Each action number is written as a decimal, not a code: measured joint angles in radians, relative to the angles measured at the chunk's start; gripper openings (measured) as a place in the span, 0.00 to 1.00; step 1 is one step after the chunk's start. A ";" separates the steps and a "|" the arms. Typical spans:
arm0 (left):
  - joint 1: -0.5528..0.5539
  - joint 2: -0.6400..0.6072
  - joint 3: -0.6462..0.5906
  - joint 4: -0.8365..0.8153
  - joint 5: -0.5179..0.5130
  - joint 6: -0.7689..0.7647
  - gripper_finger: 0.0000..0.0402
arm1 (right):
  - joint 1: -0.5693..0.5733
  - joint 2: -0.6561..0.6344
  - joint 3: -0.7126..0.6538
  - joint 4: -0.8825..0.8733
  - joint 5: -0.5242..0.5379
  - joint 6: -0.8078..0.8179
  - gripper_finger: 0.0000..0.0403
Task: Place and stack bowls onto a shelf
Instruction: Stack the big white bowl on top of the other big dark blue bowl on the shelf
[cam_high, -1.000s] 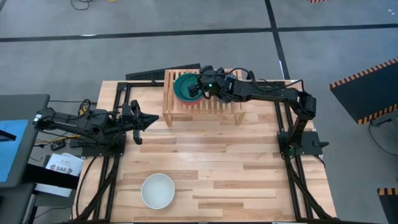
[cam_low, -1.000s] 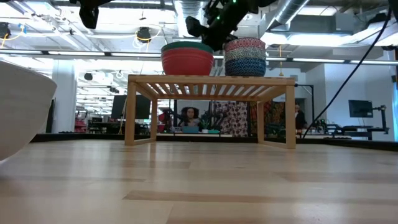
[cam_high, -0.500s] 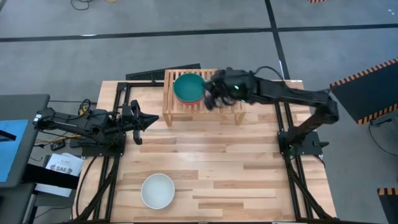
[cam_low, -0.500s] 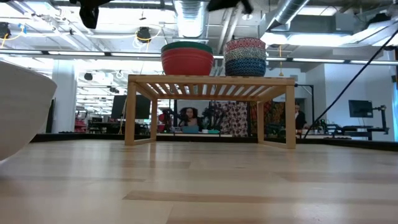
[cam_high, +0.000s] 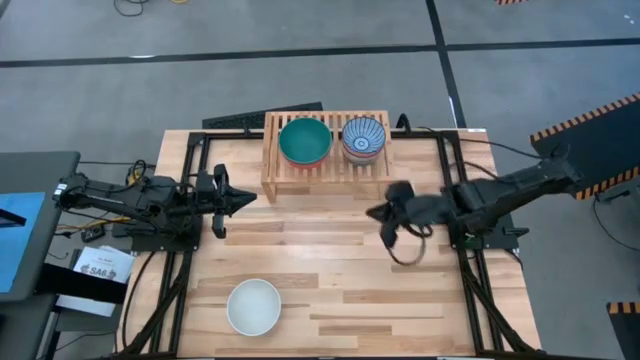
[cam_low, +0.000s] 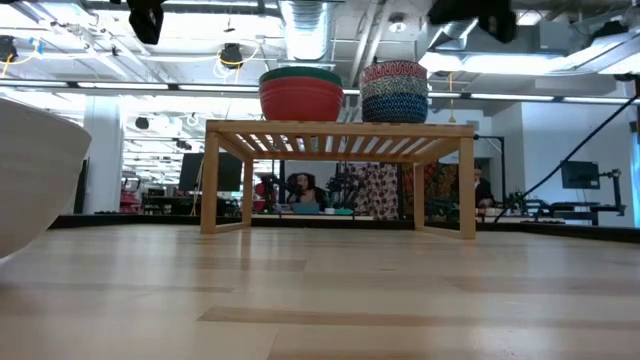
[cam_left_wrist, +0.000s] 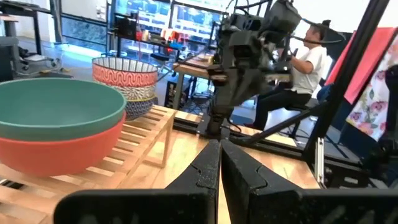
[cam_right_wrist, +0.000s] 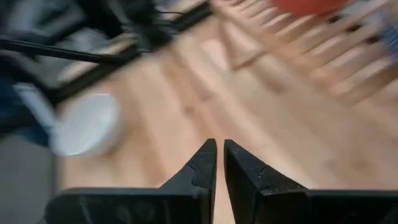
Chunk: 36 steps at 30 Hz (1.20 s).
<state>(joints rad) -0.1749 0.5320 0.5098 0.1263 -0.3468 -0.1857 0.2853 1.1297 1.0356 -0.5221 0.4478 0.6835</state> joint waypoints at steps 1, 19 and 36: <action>0.000 0.000 0.000 -0.006 0.003 0.000 0.00 | 0.021 -0.012 -0.023 0.038 0.001 0.021 0.15; -0.001 0.024 0.000 -0.001 0.091 -0.067 0.23 | 0.072 0.055 -0.047 0.332 -0.011 -0.056 0.17; -0.209 0.329 0.424 -0.567 0.216 -0.175 0.50 | 0.066 0.053 0.001 0.322 -0.025 -0.041 0.49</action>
<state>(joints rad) -0.3841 0.8613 0.9340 -0.4407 -0.1313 -0.3610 0.3508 1.1831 1.0370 -0.2003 0.4229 0.6426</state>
